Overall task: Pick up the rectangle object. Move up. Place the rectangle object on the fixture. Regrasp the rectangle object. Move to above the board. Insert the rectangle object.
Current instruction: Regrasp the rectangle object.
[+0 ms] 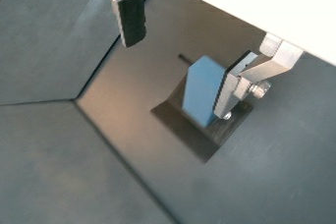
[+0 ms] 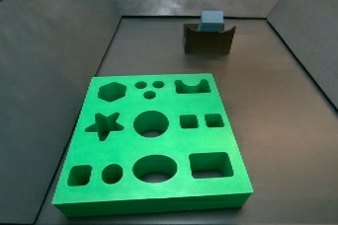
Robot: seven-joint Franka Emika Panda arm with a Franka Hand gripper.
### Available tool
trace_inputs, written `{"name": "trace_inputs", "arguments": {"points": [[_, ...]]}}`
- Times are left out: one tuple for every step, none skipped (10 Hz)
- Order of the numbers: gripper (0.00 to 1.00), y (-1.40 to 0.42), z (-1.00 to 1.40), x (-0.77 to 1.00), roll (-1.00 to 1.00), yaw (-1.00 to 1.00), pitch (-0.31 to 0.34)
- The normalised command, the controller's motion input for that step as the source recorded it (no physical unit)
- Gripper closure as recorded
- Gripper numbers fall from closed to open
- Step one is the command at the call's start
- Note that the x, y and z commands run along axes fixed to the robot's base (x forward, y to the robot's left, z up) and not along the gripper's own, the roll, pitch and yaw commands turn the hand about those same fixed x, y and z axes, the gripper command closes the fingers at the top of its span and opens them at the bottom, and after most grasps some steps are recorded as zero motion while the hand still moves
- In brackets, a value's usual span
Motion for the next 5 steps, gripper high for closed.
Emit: {"name": "trace_inputs", "arguments": {"points": [[0.00, -0.04, -0.01, 0.10, 1.00, 0.15, 0.182], [0.00, -0.04, -0.01, 0.10, 0.81, 0.18, 0.170], [0.00, -0.04, -0.02, 0.10, 0.55, 0.20, 0.140], [0.00, -0.04, -0.02, 0.10, 0.37, 0.21, 0.116], [0.00, -0.03, -0.01, 0.10, 0.28, 0.21, 0.092]]}}
